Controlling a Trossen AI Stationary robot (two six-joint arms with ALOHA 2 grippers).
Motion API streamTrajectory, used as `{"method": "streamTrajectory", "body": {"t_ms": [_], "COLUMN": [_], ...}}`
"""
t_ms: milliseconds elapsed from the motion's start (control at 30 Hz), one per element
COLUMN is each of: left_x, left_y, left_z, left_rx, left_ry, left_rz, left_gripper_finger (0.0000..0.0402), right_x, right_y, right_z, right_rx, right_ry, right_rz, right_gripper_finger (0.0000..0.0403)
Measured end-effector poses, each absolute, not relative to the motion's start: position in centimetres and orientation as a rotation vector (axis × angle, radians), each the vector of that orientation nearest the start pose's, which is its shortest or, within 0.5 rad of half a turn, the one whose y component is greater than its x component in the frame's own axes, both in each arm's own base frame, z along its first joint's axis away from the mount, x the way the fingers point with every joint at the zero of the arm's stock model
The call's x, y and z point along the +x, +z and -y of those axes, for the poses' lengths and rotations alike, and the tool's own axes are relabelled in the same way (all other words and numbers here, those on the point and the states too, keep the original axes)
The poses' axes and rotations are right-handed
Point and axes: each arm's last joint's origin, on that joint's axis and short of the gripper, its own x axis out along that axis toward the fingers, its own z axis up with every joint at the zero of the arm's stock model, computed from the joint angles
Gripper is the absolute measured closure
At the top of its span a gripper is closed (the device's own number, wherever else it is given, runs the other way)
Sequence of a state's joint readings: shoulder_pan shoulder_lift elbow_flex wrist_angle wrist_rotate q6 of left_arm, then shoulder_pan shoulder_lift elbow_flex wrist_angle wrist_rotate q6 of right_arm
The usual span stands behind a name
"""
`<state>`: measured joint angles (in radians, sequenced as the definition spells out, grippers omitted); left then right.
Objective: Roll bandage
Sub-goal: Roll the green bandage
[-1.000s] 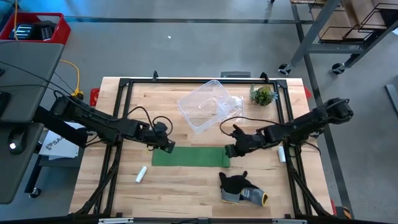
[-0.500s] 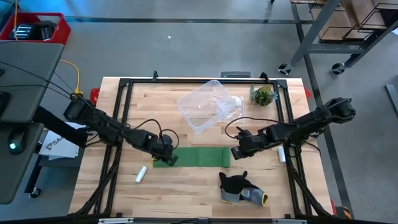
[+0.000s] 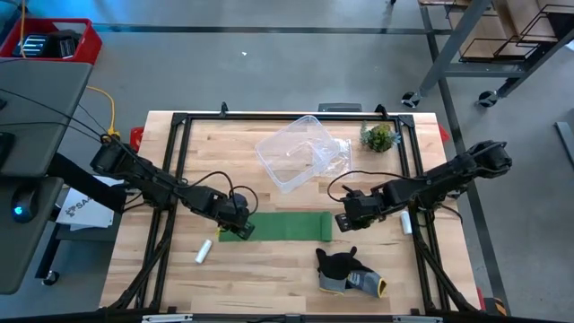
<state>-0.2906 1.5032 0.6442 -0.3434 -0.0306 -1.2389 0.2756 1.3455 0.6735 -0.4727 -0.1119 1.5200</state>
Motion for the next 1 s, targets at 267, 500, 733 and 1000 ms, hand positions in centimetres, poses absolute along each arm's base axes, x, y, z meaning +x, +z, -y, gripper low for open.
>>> {"method": "streamTrajectory", "body": {"t_ms": [267,500,733,1000], "left_x": [23.1,23.0,23.0,23.0], "left_y": [13.0,13.0,12.9,12.9], "left_z": [6.8,6.8,6.8,6.8], "left_rx": [-0.861,-0.881,-0.883,-0.884], "left_ry": [0.516,0.51,0.507,0.505], "left_rz": [-1.17,-1.19,-1.195,-1.197], "left_gripper_finger": [0.0401,0.0401,0.0401,0.0401], "right_x": [23.5,24.2,24.9,25.7], "right_y": [14.6,13.7,12.5,12.8], "right_z": [-7.0,-7.2,-7.3,-7.4], "right_rx": [1.235,1.25,1.248,1.257], "right_ry": [-0.589,-0.603,-0.608,-0.575], "right_rz": [-1.17,-1.148,-1.135,-1.066], "right_gripper_finger": [0.0403,0.0403,0.0403,0.0403]}}
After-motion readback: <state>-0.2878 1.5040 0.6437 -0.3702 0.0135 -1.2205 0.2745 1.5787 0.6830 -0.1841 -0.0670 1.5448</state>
